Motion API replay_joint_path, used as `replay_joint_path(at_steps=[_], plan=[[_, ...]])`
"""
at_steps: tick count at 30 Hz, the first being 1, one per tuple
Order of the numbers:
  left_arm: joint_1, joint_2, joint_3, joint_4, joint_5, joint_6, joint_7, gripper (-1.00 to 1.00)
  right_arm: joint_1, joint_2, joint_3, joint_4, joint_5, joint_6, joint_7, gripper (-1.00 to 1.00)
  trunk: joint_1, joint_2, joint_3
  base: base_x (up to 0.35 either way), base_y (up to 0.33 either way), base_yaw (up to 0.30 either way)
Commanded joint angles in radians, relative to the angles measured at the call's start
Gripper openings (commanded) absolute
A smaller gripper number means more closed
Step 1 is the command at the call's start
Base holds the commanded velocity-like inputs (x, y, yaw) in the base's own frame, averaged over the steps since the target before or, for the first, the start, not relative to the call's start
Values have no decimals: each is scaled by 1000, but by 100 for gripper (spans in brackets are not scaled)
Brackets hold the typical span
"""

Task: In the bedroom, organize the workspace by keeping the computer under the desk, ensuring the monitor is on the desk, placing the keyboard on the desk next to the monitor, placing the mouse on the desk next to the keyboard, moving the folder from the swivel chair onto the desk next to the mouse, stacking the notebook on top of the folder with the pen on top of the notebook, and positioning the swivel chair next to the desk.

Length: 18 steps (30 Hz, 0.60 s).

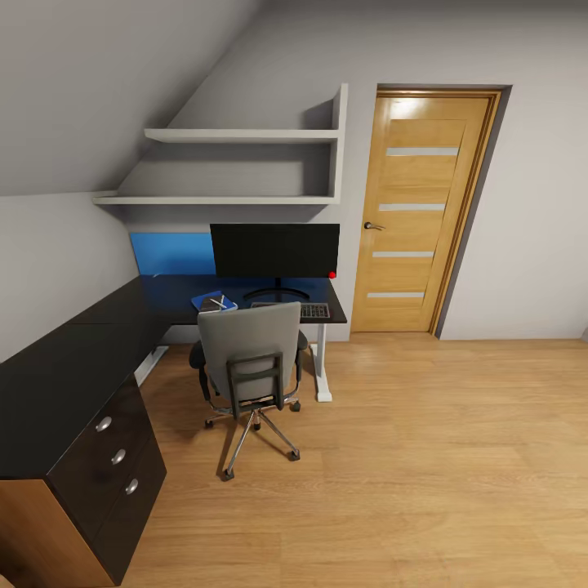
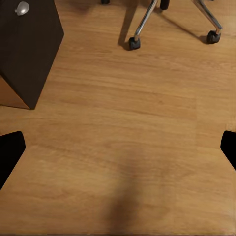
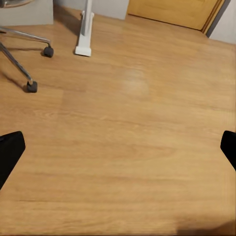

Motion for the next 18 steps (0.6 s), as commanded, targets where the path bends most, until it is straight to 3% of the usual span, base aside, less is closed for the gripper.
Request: replay_joint_path(at_steps=[1,11,18], plan=[[4,2,-9,0,3,-3,5,100,7,0,9,2,-3,-11,-5,100,0,-1,-1,0,0,0],[71,21,-9,0,4,-69,2,100,105,-8,8,2,-3,-74,-5,100,0,-1,-1,0,0,0],[102,36,-8,0,5,-85,5,100,130,-10,8,2,-4,-74,-7,100,0,-1,-1,0,0,0]])
